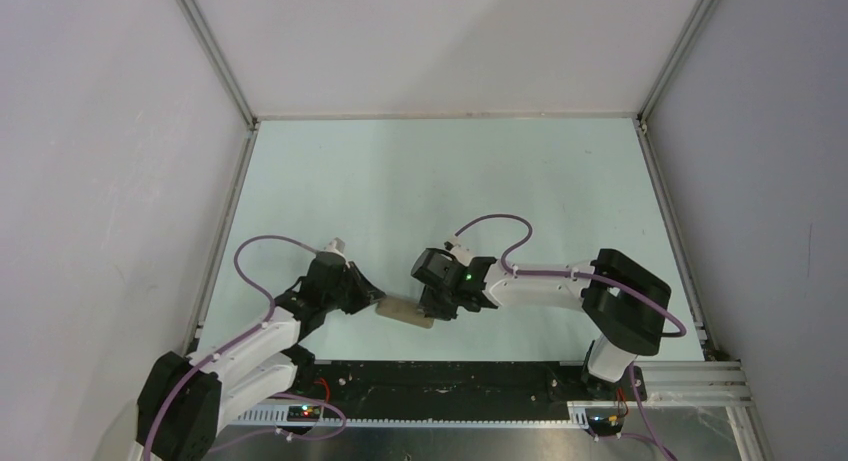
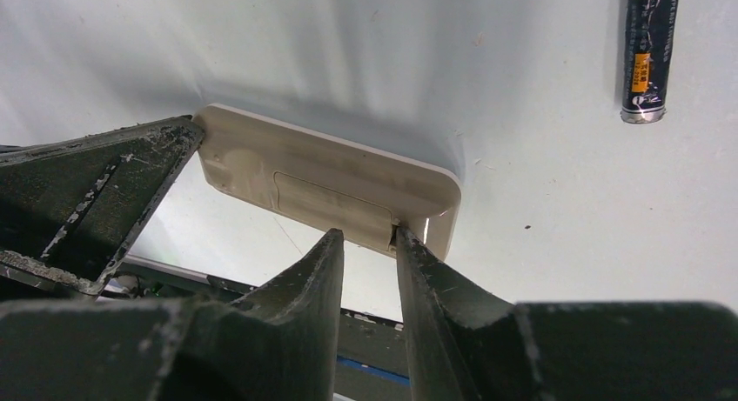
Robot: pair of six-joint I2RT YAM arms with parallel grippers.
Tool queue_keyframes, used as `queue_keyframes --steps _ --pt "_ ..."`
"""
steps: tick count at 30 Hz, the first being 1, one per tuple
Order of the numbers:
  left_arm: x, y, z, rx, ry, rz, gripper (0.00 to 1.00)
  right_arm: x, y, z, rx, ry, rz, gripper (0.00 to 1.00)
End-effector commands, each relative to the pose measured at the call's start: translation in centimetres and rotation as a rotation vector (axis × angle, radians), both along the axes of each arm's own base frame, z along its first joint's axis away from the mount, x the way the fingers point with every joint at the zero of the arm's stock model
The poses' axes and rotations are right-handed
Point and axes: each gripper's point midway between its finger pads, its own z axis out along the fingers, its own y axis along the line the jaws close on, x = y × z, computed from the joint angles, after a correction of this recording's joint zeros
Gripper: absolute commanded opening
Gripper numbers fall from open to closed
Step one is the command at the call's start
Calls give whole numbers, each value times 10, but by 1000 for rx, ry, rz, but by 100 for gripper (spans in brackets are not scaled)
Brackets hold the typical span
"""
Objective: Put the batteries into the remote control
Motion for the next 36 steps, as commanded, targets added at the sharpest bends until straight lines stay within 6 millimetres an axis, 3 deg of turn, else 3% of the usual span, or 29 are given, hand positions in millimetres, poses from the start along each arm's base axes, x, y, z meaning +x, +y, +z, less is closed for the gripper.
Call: queue_keyframes --steps 1,16,24,29,36 --pt "-46 14 -35 90 194 -50 18 -9 -37 -34 -192 43 1 33" --pt "-44 10 -31 72 194 -48 18 -18 -42 -58 -279 100 34 33" --pt "-45 9 -30 63 195 -53 18 -19 -20 -53 -80 82 43 39" --pt "-45 9 -30 62 197 -51 18 -24 -24 -60 28 98 18 41" --pt "-46 9 -31 60 203 -50 18 -27 -1 -50 224 90 62 41"
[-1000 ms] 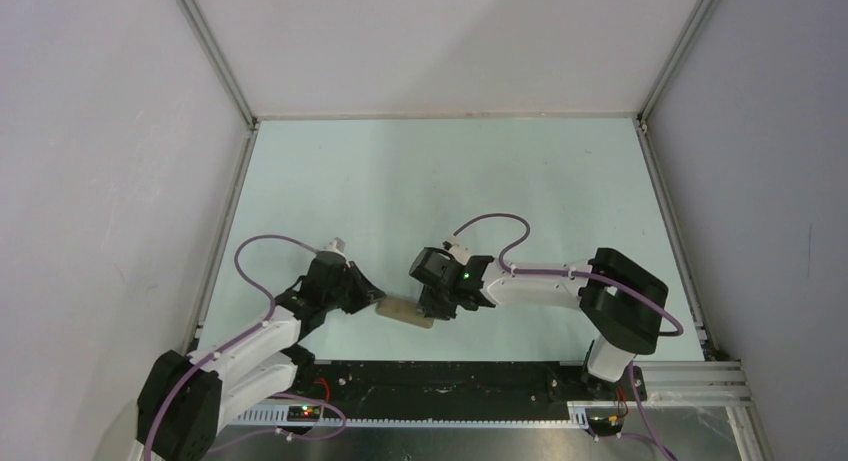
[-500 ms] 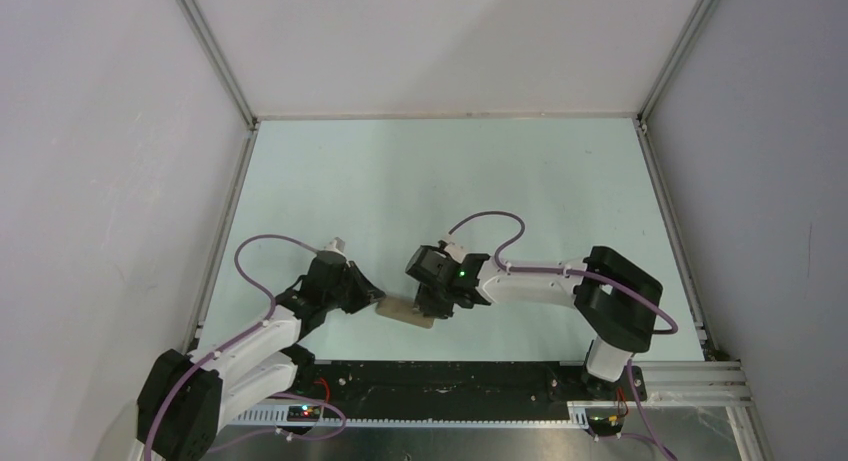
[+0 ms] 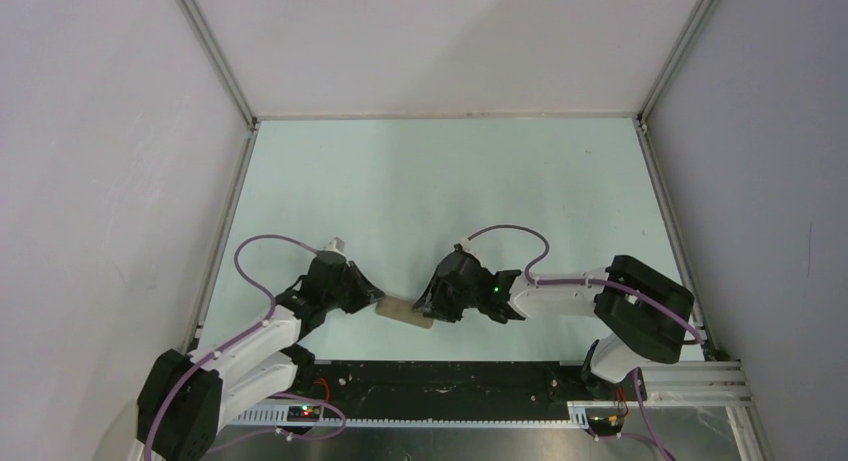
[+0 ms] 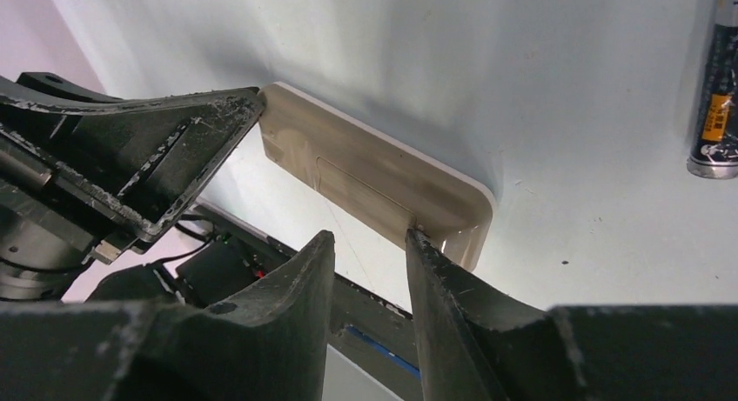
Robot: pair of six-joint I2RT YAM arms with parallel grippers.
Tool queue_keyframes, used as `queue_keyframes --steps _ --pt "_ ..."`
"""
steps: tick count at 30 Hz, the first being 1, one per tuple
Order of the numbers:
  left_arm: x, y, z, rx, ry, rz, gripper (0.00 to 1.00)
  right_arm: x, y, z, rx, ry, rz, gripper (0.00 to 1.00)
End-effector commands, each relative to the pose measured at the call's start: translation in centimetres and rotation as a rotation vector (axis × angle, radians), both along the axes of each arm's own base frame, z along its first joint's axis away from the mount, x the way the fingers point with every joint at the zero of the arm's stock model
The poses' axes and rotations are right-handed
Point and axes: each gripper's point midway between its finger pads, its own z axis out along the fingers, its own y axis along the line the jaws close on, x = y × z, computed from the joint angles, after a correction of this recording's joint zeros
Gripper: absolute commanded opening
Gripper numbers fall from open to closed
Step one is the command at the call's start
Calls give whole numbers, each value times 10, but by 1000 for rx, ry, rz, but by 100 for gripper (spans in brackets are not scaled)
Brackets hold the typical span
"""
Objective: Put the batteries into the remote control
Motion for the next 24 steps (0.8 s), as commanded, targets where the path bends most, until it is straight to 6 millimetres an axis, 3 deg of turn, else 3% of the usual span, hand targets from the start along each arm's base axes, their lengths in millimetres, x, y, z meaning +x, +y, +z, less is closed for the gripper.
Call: queue_keyframes --steps 1,7,12,16,17,18,20,24 --pt "-47 8 -31 54 193 -60 19 -25 -7 -46 -26 80 56 41" --pt "-47 9 -32 58 194 -55 18 -19 8 -25 88 10 75 41" --pt "-46 10 -32 64 190 -48 18 -16 5 -19 103 -16 58 41" --pt "-46 10 -31 60 186 -46 20 -8 -5 -1 71 -83 30 41" --pt "-45 10 -30 57 185 -43 21 -6 -15 -5 17 -90 10 41" --pt "-44 9 -29 53 181 -43 22 -1 -16 6 14 -127 -1 41" --pt "-42 7 -25 45 172 -42 26 -2 -32 8 -73 -140 -12 41" --pt "-40 4 -21 25 161 -43 34 -1 -45 19 -159 -180 -26 42"
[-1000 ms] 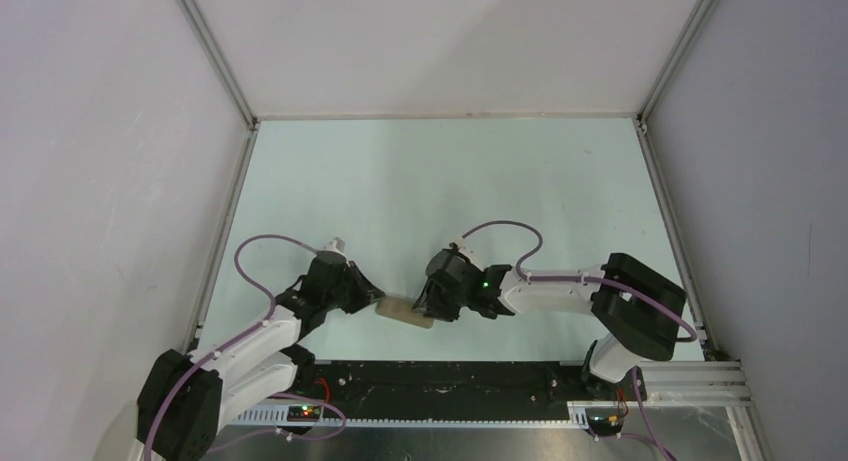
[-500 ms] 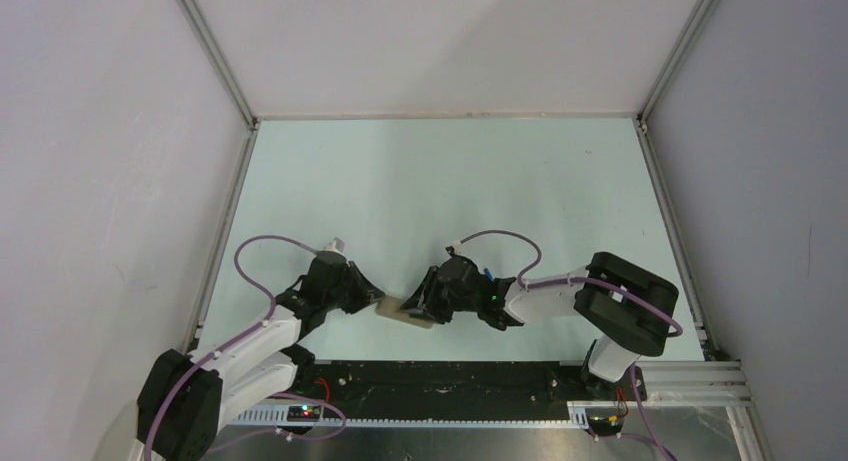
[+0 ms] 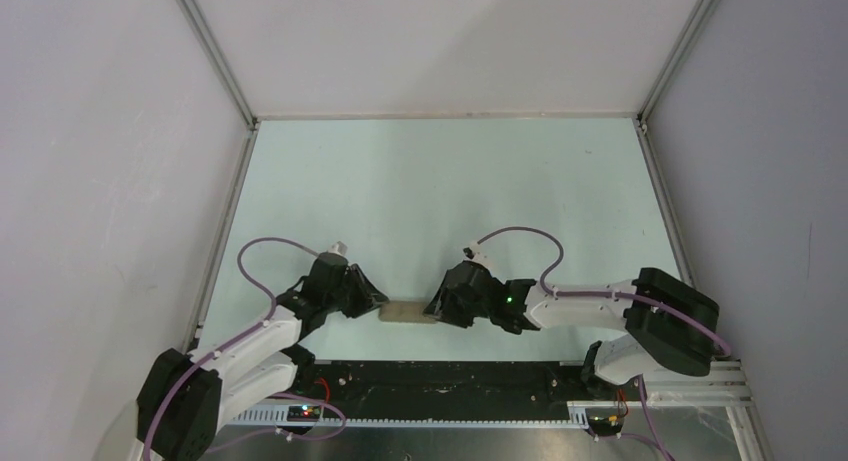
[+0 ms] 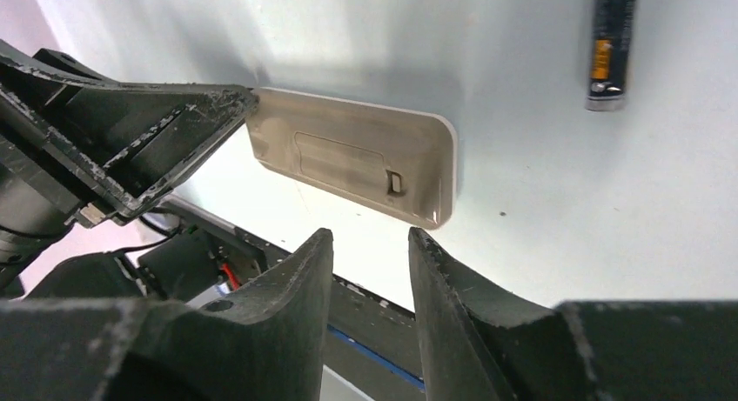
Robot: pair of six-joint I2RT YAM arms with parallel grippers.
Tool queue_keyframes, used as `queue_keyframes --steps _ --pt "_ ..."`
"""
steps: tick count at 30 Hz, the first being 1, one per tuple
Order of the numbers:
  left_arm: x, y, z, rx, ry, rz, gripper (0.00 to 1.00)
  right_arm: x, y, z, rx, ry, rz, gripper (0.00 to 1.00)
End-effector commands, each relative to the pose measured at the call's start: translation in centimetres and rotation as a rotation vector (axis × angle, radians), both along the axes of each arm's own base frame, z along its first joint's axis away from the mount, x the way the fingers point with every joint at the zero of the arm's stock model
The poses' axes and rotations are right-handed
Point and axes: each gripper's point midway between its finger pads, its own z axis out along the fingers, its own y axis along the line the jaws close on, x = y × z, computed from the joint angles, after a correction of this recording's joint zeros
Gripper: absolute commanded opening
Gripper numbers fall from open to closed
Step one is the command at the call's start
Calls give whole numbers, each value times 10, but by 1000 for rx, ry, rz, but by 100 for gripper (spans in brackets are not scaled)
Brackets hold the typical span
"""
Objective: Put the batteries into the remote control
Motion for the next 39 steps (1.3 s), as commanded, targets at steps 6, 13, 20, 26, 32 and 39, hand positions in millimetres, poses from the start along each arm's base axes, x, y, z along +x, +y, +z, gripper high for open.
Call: queue_keyframes --steps 6,13,20,26,32,39 --pt "-33 0 -10 -8 102 -43 47 17 -16 21 -265 -145 -8 46" --pt "-30 11 -7 57 67 -36 68 27 -1 29 -318 -202 44 47" --pt "-35 15 -8 95 103 -59 57 31 8 13 -366 -197 105 42" --pt "-42 11 -11 91 142 -99 48 37 8 9 -400 -213 111 38" --pt "-46 9 -14 95 162 -126 50 40 7 2 -418 -201 113 36" --pt "-48 8 -17 109 183 -137 51 38 6 -8 -430 -167 118 35"
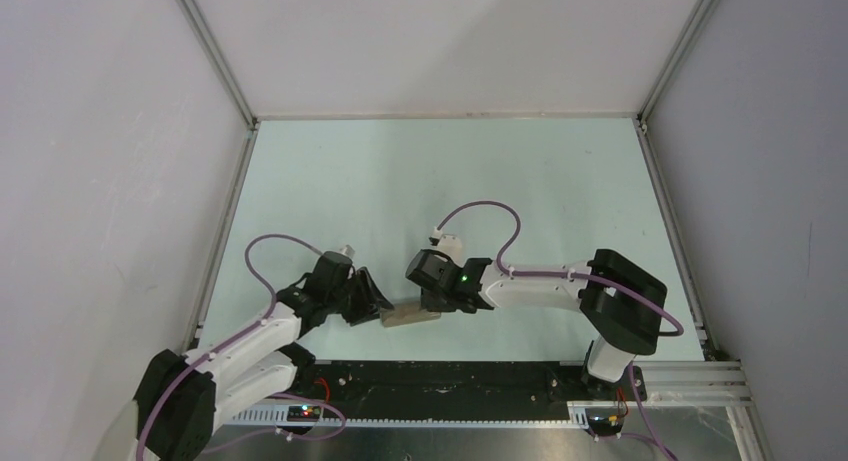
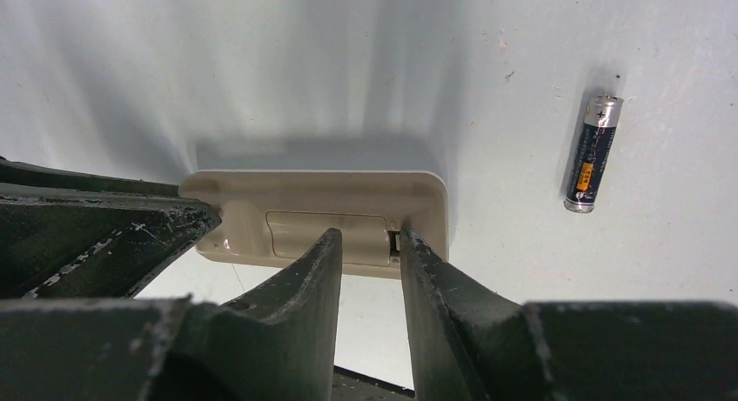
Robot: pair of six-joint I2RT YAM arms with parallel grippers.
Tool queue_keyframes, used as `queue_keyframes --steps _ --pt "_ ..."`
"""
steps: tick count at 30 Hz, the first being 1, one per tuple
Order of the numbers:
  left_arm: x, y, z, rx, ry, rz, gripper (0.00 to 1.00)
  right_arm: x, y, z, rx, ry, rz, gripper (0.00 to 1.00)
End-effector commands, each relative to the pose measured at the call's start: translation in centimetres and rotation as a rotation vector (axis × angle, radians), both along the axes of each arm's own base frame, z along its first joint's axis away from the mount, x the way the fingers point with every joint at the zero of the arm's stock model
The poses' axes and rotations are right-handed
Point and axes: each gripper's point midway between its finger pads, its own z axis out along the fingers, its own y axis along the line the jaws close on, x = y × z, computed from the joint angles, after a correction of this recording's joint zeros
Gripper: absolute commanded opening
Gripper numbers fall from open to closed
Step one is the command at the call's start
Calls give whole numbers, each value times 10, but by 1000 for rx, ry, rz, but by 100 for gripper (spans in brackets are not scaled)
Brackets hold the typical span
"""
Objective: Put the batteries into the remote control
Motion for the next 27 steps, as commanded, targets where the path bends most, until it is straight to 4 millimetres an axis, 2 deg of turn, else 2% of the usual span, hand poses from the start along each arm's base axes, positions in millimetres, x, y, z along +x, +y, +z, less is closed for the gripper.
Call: queue_keyframes --steps 1,11,19,24,27 --pt "-22 14 -20 92 90 -35 51 6 1 1 -16 -7 -13 35" --pt "-25 14 -23 103 107 -36 47 0 -12 -15 -86 55 -38 35" --pt "-23 12 -20 95 95 -36 47 -19 -20 -37 -163 121 -21 35" --pt "-21 10 -17 84 91 -33 45 -31 -15 -45 -163 158 8 36" --pt "-21 9 -16 82 89 -32 39 -36 -8 -46 -131 185 27 37"
